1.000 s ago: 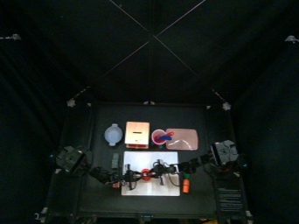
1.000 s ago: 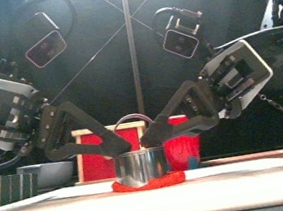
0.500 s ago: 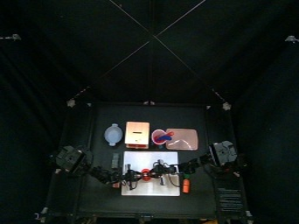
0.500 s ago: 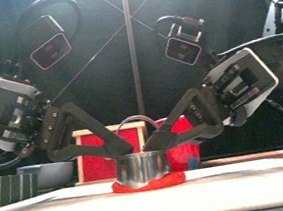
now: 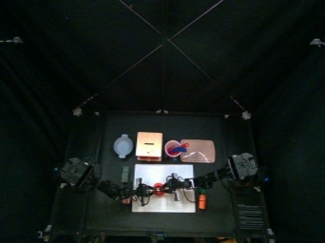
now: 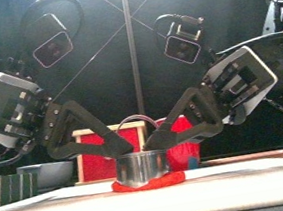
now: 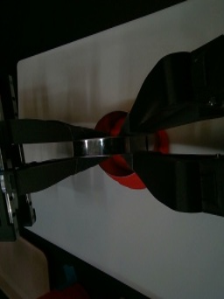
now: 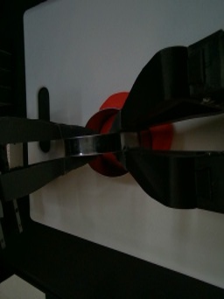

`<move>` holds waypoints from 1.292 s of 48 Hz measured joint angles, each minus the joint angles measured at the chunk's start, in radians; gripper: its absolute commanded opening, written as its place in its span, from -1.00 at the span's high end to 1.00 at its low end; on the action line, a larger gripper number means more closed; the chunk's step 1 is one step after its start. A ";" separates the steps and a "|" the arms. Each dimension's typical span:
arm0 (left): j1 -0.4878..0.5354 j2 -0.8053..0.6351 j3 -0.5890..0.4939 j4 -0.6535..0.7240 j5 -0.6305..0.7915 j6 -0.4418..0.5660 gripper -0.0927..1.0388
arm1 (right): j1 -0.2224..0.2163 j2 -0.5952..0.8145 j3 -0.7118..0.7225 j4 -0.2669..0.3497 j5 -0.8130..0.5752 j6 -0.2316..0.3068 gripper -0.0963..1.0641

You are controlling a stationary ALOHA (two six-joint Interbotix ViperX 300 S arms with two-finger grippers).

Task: Get the cutter from the drawer then cut the dough then place the extra dough in the bowl
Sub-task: Cut the dough

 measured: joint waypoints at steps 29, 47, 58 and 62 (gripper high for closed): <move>0.017 -0.057 0.014 0.132 0.026 0.003 -0.54 | 0.028 -0.041 -0.091 -0.017 0.227 -0.009 -0.21; 0.015 -0.074 -0.015 0.169 0.020 0.005 -0.88 | 0.035 -0.043 -0.135 -0.043 0.290 -0.008 -0.54; 0.017 -0.140 0.018 0.169 -0.009 0.005 -0.87 | 0.038 -0.067 -0.161 -0.049 0.383 -0.008 -0.54; 0.017 -0.160 0.041 0.172 -0.049 0.005 -0.85 | 0.038 -0.080 -0.169 -0.049 0.413 -0.008 -0.54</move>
